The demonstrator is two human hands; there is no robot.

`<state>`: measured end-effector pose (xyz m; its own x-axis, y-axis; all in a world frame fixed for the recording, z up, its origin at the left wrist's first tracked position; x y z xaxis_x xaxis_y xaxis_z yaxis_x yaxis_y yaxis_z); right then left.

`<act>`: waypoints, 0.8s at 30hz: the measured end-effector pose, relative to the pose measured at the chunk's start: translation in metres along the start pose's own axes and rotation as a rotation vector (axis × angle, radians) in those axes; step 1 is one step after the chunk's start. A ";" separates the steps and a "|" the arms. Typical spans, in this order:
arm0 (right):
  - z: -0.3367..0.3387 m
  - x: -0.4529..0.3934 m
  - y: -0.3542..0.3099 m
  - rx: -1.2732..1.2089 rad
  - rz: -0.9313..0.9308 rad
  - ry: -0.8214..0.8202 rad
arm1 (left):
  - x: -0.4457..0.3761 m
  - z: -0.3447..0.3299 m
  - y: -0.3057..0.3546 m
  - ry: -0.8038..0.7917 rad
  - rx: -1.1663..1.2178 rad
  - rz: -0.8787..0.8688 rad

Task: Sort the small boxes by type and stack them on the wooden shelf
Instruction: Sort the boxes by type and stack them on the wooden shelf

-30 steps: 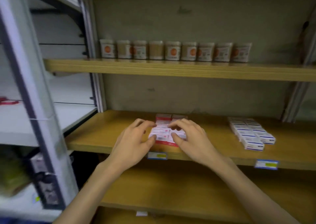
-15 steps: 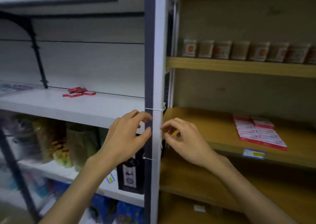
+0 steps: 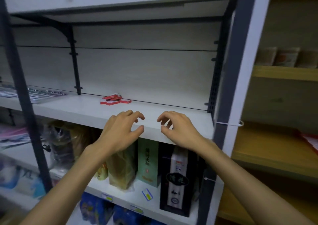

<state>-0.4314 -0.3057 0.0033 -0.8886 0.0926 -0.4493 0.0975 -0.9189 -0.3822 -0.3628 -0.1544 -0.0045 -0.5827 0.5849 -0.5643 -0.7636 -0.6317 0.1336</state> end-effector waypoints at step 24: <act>-0.155 -0.212 -0.013 0.068 -0.286 -0.137 | -0.130 -0.041 -0.310 -0.068 0.095 0.043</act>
<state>-0.1748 -0.2538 -0.0216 -0.9284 0.3020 -0.2166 -0.1906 -0.8872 -0.4201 -0.0389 -0.0553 -0.0064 -0.6302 0.5936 -0.5005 -0.7588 -0.6075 0.2348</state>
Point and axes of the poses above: each hand's wrist, its own x-axis away from the middle knuckle, its own z-axis out of the back of the hand, y = z × x, the point moved 9 cm from there along -x, towards the middle knuckle, and after that the axes turned 5 degrees about -z, right-handed, at the moved point
